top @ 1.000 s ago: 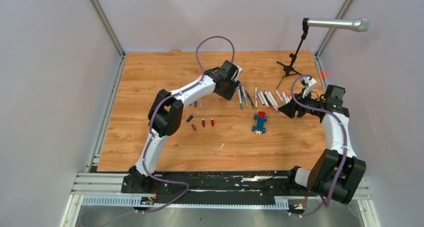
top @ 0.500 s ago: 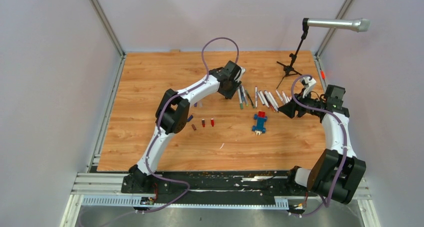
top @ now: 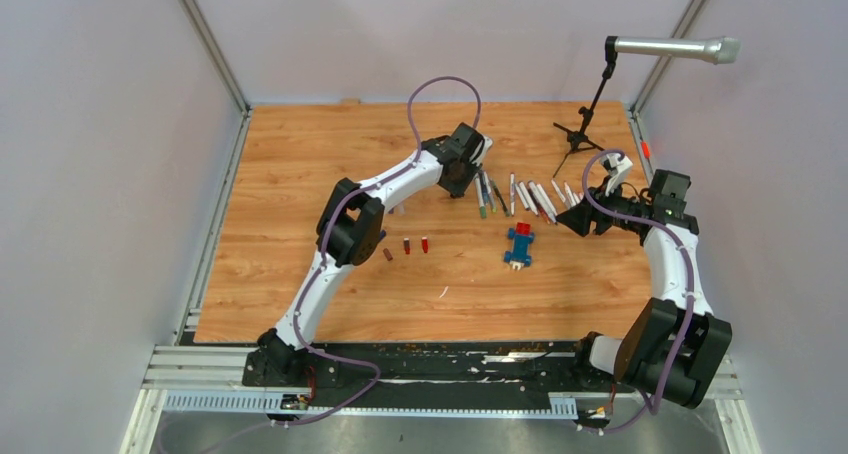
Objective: Open the pen caps
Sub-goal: Pick up the pen from the center of the board.
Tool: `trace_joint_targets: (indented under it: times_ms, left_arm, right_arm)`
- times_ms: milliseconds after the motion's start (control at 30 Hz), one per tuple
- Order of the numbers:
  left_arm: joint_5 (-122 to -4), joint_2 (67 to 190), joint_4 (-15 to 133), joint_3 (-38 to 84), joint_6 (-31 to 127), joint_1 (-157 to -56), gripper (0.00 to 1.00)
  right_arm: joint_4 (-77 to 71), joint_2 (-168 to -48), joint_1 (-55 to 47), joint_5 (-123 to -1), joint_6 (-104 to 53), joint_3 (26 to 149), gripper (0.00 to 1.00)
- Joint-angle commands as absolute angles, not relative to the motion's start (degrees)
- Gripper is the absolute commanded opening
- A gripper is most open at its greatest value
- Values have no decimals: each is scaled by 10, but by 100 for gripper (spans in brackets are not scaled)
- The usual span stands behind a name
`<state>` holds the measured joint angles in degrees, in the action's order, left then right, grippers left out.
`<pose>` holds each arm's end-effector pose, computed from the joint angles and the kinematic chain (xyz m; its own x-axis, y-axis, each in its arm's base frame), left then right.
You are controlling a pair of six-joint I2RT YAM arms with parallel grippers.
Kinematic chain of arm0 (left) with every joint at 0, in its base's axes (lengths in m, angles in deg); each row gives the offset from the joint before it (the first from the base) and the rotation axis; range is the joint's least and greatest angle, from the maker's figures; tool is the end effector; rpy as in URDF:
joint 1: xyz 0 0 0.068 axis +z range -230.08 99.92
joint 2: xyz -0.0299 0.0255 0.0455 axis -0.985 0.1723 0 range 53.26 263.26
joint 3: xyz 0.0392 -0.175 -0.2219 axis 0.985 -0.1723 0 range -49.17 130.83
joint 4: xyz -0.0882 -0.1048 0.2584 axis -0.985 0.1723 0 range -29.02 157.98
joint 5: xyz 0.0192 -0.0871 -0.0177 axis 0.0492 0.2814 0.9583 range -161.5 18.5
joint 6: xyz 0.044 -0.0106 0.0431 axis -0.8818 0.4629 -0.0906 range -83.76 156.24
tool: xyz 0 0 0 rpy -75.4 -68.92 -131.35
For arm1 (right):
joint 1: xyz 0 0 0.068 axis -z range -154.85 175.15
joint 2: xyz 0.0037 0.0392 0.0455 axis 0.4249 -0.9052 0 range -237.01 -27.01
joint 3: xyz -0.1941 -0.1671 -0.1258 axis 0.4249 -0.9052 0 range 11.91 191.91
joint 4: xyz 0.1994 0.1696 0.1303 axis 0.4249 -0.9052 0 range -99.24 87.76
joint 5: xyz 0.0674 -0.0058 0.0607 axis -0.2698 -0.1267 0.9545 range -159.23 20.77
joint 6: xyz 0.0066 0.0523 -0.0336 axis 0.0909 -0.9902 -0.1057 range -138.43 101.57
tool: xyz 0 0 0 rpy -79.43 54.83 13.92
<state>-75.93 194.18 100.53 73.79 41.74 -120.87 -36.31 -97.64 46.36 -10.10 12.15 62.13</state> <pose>0.4437 -0.3781 0.1571 -0.6951 0.4737 -0.5408 0.5560 0.8310 0.0132 0.2633 -0.0583 0.2540 -0.5111 -0.0816 -0.8556 -0.6265 0.7169 0.3058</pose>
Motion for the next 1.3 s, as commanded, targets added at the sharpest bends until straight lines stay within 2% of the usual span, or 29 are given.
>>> trace_joint_targets:
  times_ms: [0, 133, 300, 433, 633, 833, 1033, 1200, 1267]
  left_arm:
    - [-759, 1951, 1015, 763, 405, -1209, 33]
    - [-756, 1953, 1020, 762, 408, -1208, 24]
    - [-773, 1940, 1030, 752, 408, -1208, 1]
    - [-796, 1892, 1020, 712, 401, -1208, 0]
    - [-773, 1750, 958, 590, 408, -1208, 0]
    - [-638, 1549, 816, 365, 466, -1208, 0]
    - [-433, 1371, 578, 131, 652, -1208, 0]
    - [-407, 1275, 279, -55, 852, -1210, 0]
    - [-432, 1254, 171, -112, 906, -1214, 0]
  right_arm:
    - [-361, -963, 467, -79, 132, 639, 51]
    - [-361, -963, 467, -79, 133, 639, 51]
    - [-362, -963, 467, -78, 133, 639, 51]
    - [-361, -963, 467, -78, 132, 638, 51]
    - [-359, -955, 467, -56, 143, 630, 51]
    - [-350, -923, 464, 60, 188, 593, 50]
    - [-366, -869, 403, 143, 221, 605, 53]
    - [-467, -892, 289, 118, 231, 722, 54]
    - [-420, -905, 239, 118, 126, 727, 55]
